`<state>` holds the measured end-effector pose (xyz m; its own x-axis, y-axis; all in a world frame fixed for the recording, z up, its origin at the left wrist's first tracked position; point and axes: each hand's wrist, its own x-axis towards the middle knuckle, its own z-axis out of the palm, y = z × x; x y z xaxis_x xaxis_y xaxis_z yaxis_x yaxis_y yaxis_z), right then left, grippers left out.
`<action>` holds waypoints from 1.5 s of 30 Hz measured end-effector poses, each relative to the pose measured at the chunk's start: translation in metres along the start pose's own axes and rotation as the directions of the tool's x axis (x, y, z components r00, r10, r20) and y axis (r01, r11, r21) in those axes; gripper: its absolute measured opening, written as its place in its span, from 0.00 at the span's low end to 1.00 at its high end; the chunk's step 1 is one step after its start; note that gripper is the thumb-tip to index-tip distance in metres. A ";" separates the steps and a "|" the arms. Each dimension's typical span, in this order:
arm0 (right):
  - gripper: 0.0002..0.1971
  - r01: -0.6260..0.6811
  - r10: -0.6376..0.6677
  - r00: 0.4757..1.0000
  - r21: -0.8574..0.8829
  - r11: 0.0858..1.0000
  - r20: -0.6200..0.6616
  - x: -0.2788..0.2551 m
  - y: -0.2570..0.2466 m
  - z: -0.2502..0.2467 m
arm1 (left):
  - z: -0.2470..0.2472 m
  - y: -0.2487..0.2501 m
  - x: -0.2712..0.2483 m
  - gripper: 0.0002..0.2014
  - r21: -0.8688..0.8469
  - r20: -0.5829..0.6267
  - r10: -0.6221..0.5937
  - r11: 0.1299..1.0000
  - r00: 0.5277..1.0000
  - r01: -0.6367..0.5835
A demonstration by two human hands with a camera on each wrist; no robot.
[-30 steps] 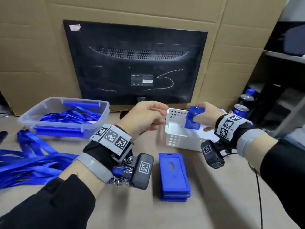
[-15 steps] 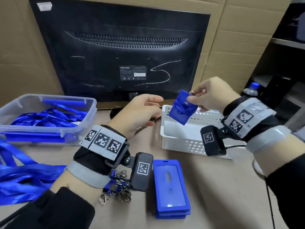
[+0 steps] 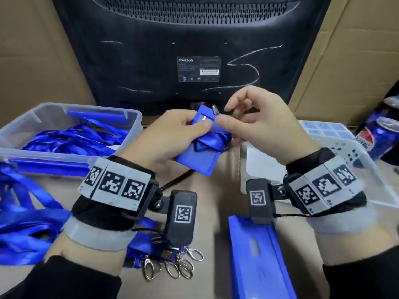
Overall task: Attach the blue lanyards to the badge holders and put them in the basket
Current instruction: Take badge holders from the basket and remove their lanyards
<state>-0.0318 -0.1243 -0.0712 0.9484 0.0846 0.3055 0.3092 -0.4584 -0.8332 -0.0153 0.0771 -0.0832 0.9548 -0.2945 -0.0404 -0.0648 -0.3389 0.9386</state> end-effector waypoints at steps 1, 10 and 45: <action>0.13 0.031 -0.031 0.999 -0.010 0.999 0.014 0.000 0.002 0.002 | -0.003 -0.001 0.001 0.11 -0.010 -0.010 -0.005 1.000 1.000 0.005; 0.06 -0.033 0.054 0.979 -0.111 0.993 0.195 0.007 0.004 -0.008 | -0.004 -0.001 0.001 0.11 -0.050 -0.031 0.060 0.997 0.998 -0.062; 0.31 -0.083 0.076 0.893 -0.005 0.997 0.443 0.002 -0.005 -0.023 | -0.024 0.000 -0.007 0.14 0.176 0.114 0.267 0.943 0.957 -0.284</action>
<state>-0.0332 -0.1421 -0.0560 0.9016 0.4325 0.0051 0.2296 -0.4684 -0.8532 -0.0147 0.1003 -0.0749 0.8632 -0.4743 0.1728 -0.3831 -0.3927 0.8361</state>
